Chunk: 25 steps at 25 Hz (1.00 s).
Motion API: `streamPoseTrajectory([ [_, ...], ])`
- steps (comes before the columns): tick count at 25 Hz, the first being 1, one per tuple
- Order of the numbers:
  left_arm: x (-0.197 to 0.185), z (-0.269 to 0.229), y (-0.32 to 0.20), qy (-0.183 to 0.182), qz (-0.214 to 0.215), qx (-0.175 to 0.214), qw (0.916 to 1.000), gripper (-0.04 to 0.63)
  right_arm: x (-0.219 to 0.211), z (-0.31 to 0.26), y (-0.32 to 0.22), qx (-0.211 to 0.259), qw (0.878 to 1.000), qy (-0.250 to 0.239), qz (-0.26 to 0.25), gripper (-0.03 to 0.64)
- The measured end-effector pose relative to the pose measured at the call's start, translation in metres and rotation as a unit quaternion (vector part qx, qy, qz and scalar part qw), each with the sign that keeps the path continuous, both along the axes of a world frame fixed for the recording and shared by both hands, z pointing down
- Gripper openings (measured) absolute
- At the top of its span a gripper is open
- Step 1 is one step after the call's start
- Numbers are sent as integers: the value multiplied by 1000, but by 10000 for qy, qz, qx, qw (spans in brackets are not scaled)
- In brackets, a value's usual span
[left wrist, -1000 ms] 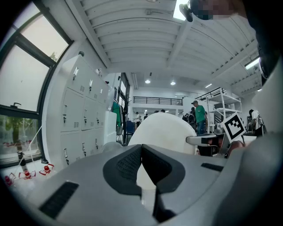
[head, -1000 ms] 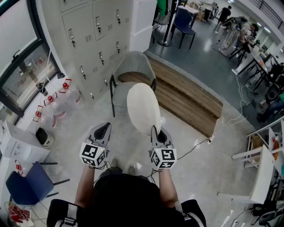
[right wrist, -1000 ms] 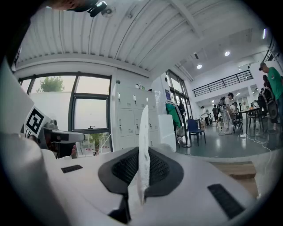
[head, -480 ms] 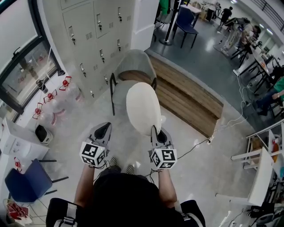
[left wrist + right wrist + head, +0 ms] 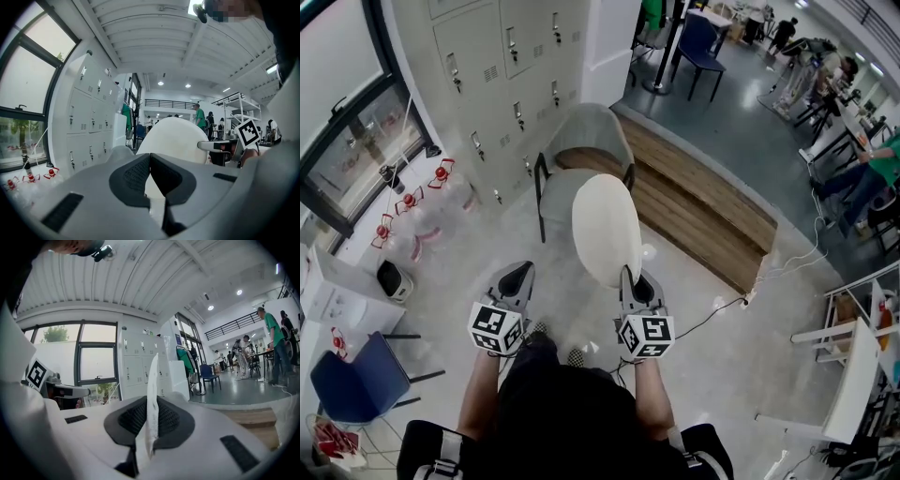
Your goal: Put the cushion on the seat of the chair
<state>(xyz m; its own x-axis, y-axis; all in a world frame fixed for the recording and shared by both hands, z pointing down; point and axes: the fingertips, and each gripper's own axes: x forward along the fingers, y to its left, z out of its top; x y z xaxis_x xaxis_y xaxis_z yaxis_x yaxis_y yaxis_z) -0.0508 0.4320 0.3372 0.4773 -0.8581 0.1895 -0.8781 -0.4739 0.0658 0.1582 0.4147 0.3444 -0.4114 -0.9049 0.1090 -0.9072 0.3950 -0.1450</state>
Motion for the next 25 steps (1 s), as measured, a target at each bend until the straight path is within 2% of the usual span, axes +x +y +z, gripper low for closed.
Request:
streamPoseTrajectory([
  [8, -15, 7, -48, -5, -27, -37, 10000, 18, -16, 9, -45, -71, 10000, 51, -47, 54],
  [16, -46, 13, -143, 3, 165, -99, 9998, 18, -47, 21, -130, -220, 9996, 156, 47, 54],
  [25, -96, 24, -244, 40, 399, -390, 9984, 18, -100, 24, -222, -411, 9987, 166, 242, 54],
])
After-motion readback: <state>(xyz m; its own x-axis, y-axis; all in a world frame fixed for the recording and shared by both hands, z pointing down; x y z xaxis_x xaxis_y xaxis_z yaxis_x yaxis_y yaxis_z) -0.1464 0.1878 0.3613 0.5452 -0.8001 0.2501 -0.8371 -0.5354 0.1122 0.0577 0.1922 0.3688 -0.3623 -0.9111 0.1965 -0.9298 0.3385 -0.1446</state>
